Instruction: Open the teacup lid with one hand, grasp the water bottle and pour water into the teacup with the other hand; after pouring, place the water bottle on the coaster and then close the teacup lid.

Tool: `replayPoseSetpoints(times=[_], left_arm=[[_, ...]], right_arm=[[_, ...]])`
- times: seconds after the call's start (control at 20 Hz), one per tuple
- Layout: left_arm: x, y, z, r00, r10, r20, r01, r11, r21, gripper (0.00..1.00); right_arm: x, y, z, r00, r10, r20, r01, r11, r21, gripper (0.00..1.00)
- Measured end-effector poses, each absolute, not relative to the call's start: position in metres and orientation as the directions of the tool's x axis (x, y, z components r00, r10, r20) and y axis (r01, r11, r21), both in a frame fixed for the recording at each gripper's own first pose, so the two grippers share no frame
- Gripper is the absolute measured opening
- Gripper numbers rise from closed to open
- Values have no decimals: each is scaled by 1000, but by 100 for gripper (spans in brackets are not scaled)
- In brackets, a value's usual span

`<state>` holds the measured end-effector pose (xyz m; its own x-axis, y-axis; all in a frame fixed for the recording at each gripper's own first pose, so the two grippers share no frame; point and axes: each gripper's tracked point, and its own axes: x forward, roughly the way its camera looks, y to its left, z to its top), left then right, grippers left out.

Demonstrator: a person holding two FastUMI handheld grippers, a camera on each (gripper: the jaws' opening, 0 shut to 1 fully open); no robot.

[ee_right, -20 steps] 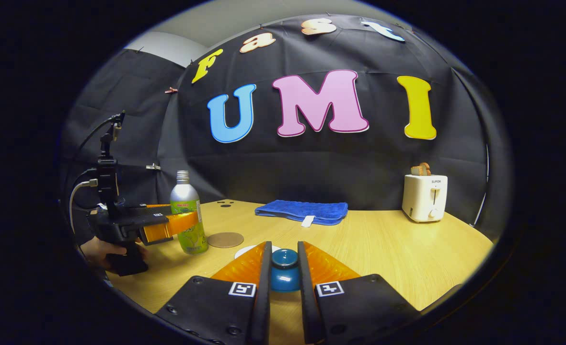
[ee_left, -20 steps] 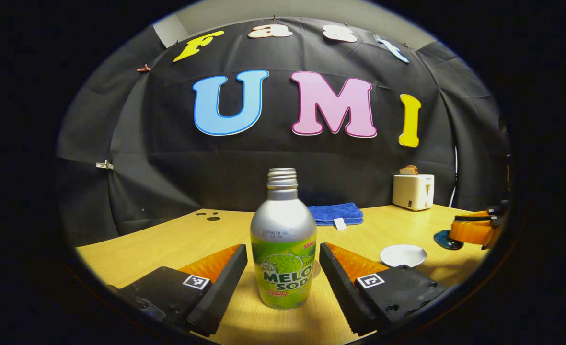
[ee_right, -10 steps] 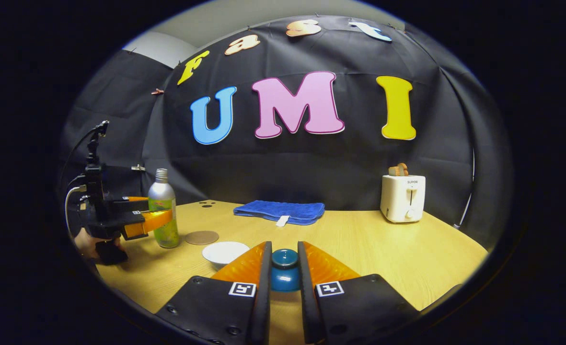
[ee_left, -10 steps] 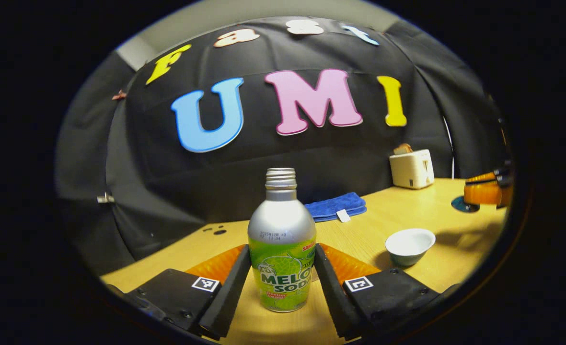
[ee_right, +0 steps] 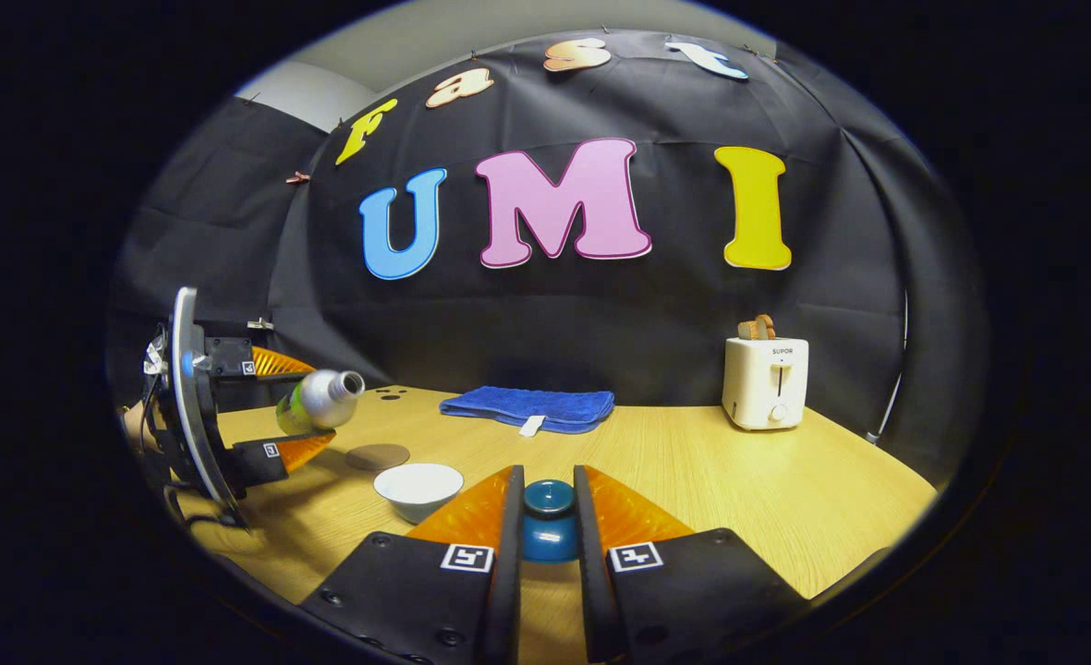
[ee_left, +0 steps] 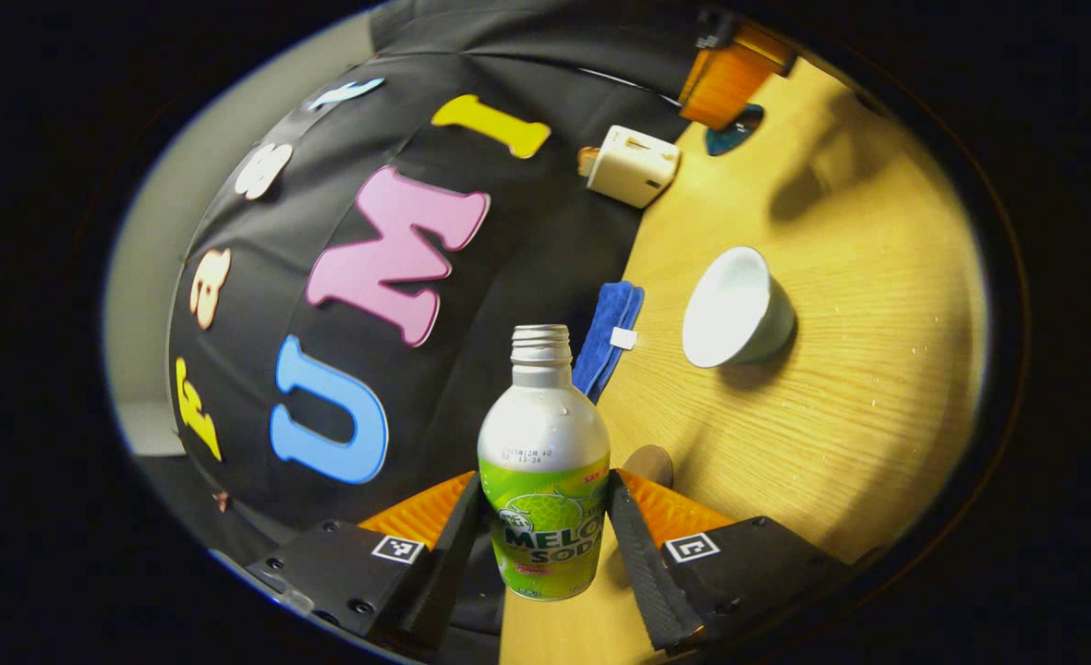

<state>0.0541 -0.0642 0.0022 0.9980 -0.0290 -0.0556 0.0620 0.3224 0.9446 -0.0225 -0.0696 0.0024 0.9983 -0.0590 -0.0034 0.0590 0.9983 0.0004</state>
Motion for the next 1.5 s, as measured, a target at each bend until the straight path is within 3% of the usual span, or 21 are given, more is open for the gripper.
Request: replayPoseSetpoints(times=[0.95, 1.5], left_arm=[[86, -70, 29, 993, -92, -78, 55, -232, 971, 80], [98, -75, 48, 988, -154, -33, -40, -451, 892, 81]], right_arm=[[-23, -69, 3, 998, -59, -3, 59, 998, 0, 31], [-23, -69, 3, 998, -58, -3, 58, 998, 0, 31]])
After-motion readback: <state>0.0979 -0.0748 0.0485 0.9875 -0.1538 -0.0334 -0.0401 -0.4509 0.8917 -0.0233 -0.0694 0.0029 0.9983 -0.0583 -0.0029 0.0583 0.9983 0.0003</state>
